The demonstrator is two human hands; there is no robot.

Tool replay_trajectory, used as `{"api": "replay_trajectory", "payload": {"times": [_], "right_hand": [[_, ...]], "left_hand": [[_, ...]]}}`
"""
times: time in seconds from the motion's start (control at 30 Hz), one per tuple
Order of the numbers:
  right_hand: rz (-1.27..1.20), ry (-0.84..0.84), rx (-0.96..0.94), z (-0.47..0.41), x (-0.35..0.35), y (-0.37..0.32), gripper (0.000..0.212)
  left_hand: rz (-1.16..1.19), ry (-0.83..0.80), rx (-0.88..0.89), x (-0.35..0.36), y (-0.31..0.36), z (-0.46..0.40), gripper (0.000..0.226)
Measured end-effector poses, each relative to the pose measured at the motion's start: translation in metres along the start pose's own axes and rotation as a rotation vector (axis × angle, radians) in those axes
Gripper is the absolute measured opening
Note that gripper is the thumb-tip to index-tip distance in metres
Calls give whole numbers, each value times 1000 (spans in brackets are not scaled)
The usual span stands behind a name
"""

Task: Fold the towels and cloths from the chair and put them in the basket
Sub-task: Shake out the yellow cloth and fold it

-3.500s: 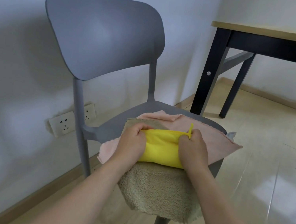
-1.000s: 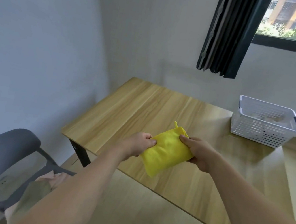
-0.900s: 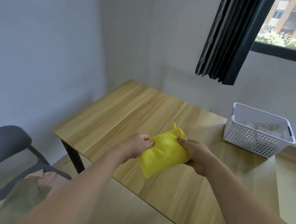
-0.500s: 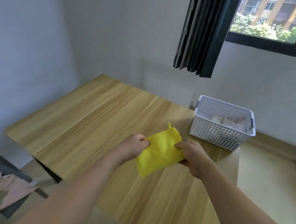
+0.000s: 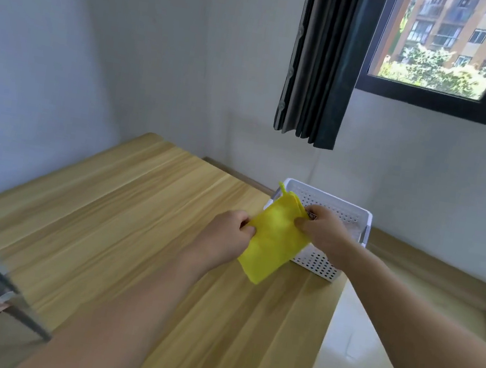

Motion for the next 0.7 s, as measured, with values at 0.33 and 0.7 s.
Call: {"api": "replay_trajectory", "payload": {"times": [0.33,0.7], "right_hand": [[280,-51,-148,-212,-65,18,20],[513,-367,-24,-366,-22,166,16]], "left_hand": [[-201,168,-74,52,68,-171,12],[-646,-217,-437,196,17,-320,41]]}}
Point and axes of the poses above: each hand's wrist, its own z-axis away from the middle knuckle, its own x-axis out of the palm, y = z × x, the point moved 10 cm from there along -z, towards the middle knuckle, and after that the axes turned 13 degrees about -z, right-handed, at the moved point
